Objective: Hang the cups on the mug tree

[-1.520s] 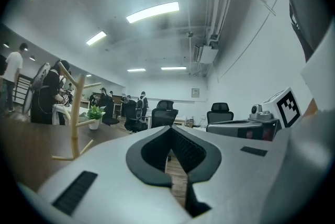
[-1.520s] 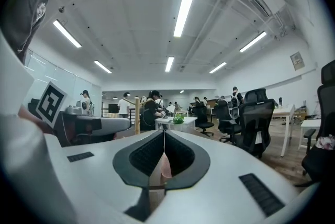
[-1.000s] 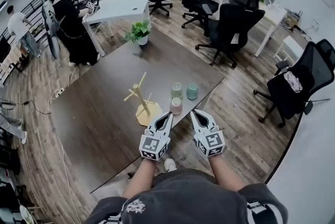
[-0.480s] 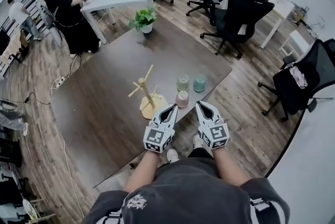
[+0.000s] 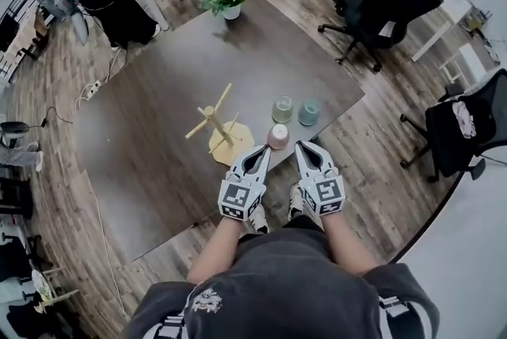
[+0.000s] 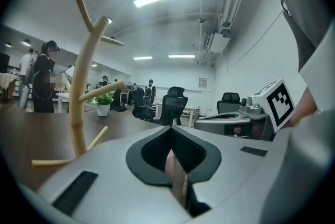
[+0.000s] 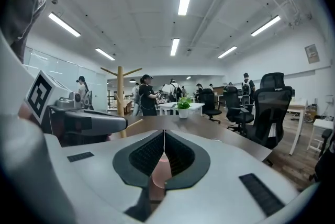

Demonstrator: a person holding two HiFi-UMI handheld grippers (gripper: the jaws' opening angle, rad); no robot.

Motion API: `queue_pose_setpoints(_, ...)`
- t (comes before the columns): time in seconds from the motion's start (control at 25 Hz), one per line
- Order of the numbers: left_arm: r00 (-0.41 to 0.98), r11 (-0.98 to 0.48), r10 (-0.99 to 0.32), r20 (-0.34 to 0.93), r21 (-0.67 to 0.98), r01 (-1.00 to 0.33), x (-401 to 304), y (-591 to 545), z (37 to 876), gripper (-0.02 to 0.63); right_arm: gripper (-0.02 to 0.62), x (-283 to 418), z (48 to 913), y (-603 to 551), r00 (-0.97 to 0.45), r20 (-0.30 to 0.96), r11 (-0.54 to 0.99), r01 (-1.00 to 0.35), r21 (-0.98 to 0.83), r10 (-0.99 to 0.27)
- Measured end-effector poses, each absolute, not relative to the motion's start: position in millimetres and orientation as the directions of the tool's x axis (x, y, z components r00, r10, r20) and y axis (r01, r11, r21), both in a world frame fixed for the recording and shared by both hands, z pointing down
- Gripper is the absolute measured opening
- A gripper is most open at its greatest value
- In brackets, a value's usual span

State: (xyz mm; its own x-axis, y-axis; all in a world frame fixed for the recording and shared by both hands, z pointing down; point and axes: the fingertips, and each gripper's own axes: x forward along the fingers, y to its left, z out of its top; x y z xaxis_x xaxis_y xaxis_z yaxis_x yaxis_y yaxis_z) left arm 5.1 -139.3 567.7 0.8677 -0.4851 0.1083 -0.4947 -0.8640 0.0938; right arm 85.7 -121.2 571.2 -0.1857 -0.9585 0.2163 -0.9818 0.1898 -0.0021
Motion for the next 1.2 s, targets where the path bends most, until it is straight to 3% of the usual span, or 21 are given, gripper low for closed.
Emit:
queue_pose_setpoints(0.28, 0.833, -0.829, -0.526, 0.174, 0.116, -0.548, 3, -152, 599, 0.006, 0.029, 78, 606, -139, -0.252, 0.283, 0.266, -0.964, 0.011, -0.925)
queue_pose_setpoints(0.44, 0.813, -0.808, -0.545, 0.206, 0.131, -0.575, 0, -157, 613, 0.006, 0.163, 73, 624, -150, -0.307, 0.332, 0.316, -0.948, -0.028, -0.892)
queue_pose_setpoints(0.72, 0.789, -0.782, -0.563, 0.248, 0.148, -0.605, 2, -160, 633, 0.006, 0.269, 72, 661, -165, -0.344, 0.412, 0.349, -0.935, -0.064, -0.844)
queue_pose_setpoints(1.04, 0.759, -0.754, -0.588, 0.281, 0.151, -0.640, -10, -168, 648, 0.006, 0.291, 71, 685, -185, -0.343, 0.451, 0.343, -0.935, -0.085, -0.824)
queue_pose_setpoints(1.2, 0.754, -0.751, -0.590, 0.290, 0.148, -0.644, -12, -166, 649, 0.006, 0.291, 64, 690, -190, -0.316, 0.488, 0.365, -0.931, 0.005, -0.814)
